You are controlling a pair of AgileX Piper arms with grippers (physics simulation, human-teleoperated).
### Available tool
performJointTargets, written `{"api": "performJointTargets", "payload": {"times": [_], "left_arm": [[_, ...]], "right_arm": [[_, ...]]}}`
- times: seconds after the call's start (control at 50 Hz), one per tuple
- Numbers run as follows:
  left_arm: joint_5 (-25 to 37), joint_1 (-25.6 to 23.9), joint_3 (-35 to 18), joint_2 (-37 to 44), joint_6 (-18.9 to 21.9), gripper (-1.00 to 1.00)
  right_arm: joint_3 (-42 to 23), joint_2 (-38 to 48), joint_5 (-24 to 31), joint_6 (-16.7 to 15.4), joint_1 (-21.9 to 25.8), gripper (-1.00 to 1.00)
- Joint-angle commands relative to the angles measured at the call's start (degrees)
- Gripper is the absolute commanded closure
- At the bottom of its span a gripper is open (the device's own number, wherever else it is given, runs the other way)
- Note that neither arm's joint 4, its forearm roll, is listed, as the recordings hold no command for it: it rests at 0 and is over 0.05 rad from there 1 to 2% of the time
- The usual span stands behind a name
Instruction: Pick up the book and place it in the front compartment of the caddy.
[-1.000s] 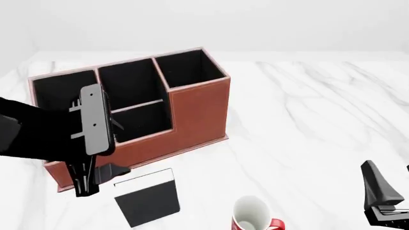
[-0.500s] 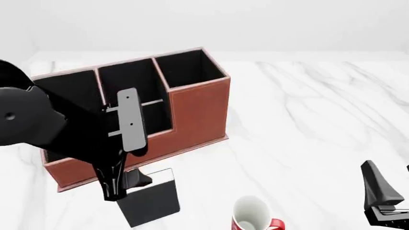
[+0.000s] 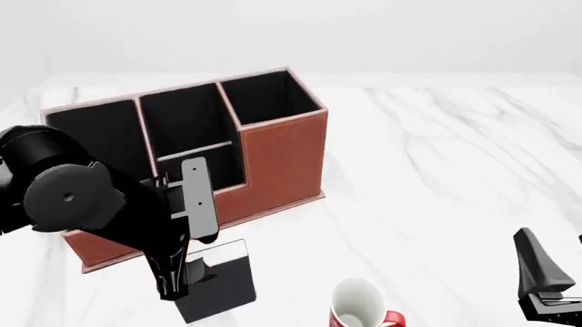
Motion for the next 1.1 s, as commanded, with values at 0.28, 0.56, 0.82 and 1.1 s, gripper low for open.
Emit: {"api": "performJointTargets", "payload": {"times": [0.28, 0.56, 0.82, 1.1], "left_arm": [[-5.9, -1.6, 4.7, 2.6, -1.7, -1.00], [-9.0, -1.3, 7.3, 4.0, -2.0, -1.00], [-10.8, -2.6, 8.5, 5.1, -3.4, -1.00], [-9.9, -1.4, 8.0, 5.1, -1.6, 1.00]], "right_arm": [[0.1, 0.0, 0.0, 0.0, 0.0, -1.00], [0.1, 0.0, 0.0, 0.0, 0.0, -1.00], [0.1, 0.0, 0.0, 0.0, 0.0, -1.00], [0.1, -0.3, 0.2, 0.0, 0.0, -1.00]]}}
